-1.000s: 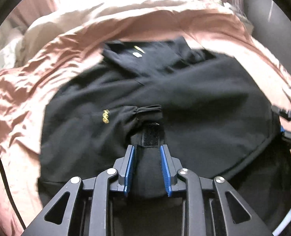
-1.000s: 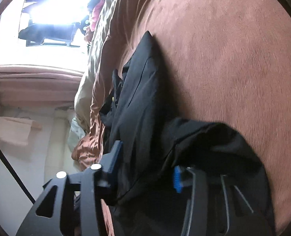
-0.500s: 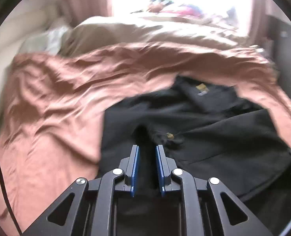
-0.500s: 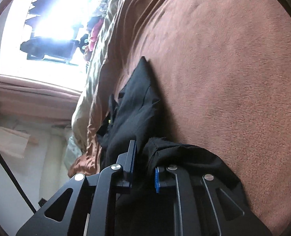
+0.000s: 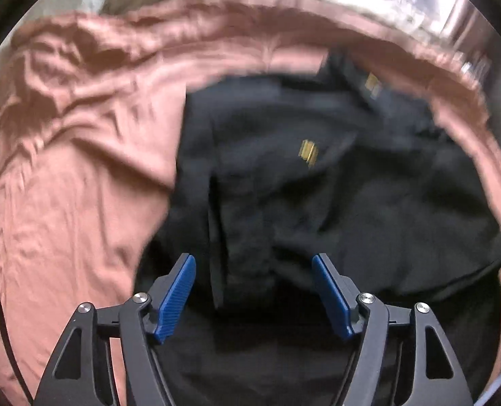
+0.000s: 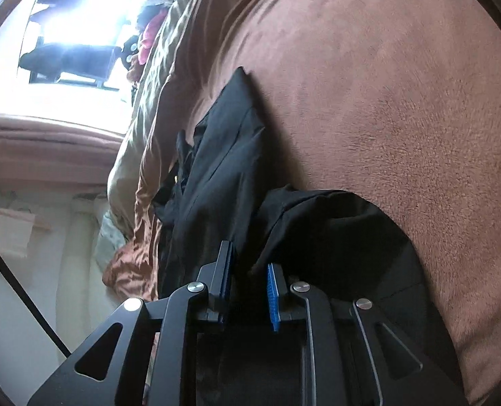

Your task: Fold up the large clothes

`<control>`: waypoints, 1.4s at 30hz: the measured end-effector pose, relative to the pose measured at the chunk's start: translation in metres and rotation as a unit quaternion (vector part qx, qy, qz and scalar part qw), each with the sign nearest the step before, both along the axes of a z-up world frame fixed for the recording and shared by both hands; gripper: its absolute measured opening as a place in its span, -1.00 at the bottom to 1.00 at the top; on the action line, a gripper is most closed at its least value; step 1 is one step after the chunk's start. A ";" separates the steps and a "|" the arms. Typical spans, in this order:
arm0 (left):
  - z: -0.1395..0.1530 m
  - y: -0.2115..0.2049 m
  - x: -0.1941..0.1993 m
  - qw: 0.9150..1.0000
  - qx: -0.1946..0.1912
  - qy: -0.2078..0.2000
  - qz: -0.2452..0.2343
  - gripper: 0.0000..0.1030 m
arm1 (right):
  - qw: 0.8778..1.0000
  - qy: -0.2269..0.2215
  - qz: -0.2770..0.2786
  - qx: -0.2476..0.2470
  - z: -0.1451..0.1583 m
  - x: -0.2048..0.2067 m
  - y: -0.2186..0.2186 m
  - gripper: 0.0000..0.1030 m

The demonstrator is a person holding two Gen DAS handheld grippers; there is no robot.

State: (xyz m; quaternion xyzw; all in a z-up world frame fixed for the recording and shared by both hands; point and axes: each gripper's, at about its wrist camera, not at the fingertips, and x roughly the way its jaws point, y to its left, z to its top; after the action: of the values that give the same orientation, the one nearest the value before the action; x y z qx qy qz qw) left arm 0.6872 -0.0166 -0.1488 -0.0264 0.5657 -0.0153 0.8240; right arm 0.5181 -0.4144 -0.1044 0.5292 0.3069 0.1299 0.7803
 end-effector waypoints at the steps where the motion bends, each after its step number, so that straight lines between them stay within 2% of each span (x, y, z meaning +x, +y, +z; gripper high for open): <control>1: -0.010 0.000 0.001 1.000 -0.007 0.014 0.000 0.38 | 1.000 0.002 0.002 -0.011 0.002 0.001 0.000 -0.70; 2: -0.016 0.000 0.001 1.000 -0.014 0.019 0.001 0.17 | 1.000 0.002 0.002 -0.016 0.003 0.001 0.000 -0.70; 3: -0.023 0.000 0.000 1.000 -0.012 0.023 0.003 0.04 | 1.000 0.000 0.000 -0.018 0.002 0.002 0.001 -0.70; 4: -0.025 -0.001 -0.001 1.000 0.004 0.018 0.004 -0.24 | 1.000 -0.002 -0.001 -0.021 0.002 0.003 0.001 -0.70; 9: -0.013 -0.003 -0.003 1.000 0.018 -0.008 -0.013 -0.37 | 0.999 -0.015 -0.002 -0.038 0.003 0.013 0.006 -0.81; 12: -0.004 0.004 0.004 0.999 0.023 -0.029 0.000 -0.57 | 0.998 -0.017 -0.002 -0.055 0.002 0.015 0.007 -0.81; 17: -0.025 0.011 0.019 0.999 0.024 -0.020 0.014 -0.50 | 0.996 0.007 0.000 -0.090 -0.005 0.022 0.013 -0.81; 21: -0.017 0.014 0.013 1.000 0.013 -0.023 0.006 -0.43 | 0.995 0.019 0.006 -0.102 0.002 0.017 0.016 -0.73; 22: -0.013 0.015 0.009 1.000 0.009 -0.025 0.004 -0.38 | 0.994 0.021 0.004 -0.109 0.005 0.014 0.016 -0.63; 24: -0.002 0.019 0.001 0.999 0.002 -0.035 -0.002 -0.18 | 0.993 0.015 0.001 -0.118 0.013 0.004 0.016 -0.24; 25: 0.004 0.022 -0.004 0.999 -0.003 -0.042 -0.002 0.04 | 0.993 0.008 0.001 -0.120 0.017 -0.001 0.017 0.18; 26: 0.012 0.027 -0.012 0.998 -0.014 -0.053 0.001 0.23 | 0.993 -0.003 0.001 -0.121 0.022 -0.009 0.018 0.35; 28: 0.024 0.033 -0.025 0.997 -0.029 -0.066 0.006 0.31 | 0.991 -0.010 0.001 -0.131 0.029 -0.018 0.020 0.35; 33: 0.046 0.046 -0.066 0.996 -0.048 -0.081 0.001 0.31 | 0.984 -0.025 0.001 -0.174 0.041 -0.056 0.020 0.35; 42: 0.062 0.085 -0.153 0.992 -0.073 -0.101 0.010 0.31 | 0.977 -0.060 -0.001 -0.204 0.049 -0.150 0.007 0.35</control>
State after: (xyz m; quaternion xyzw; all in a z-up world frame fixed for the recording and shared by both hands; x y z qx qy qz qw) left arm 0.5344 0.0680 -0.0865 -0.0907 0.4768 -0.0513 0.8728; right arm 0.3684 -0.4078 -0.0554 0.3501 0.2795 0.0954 0.8889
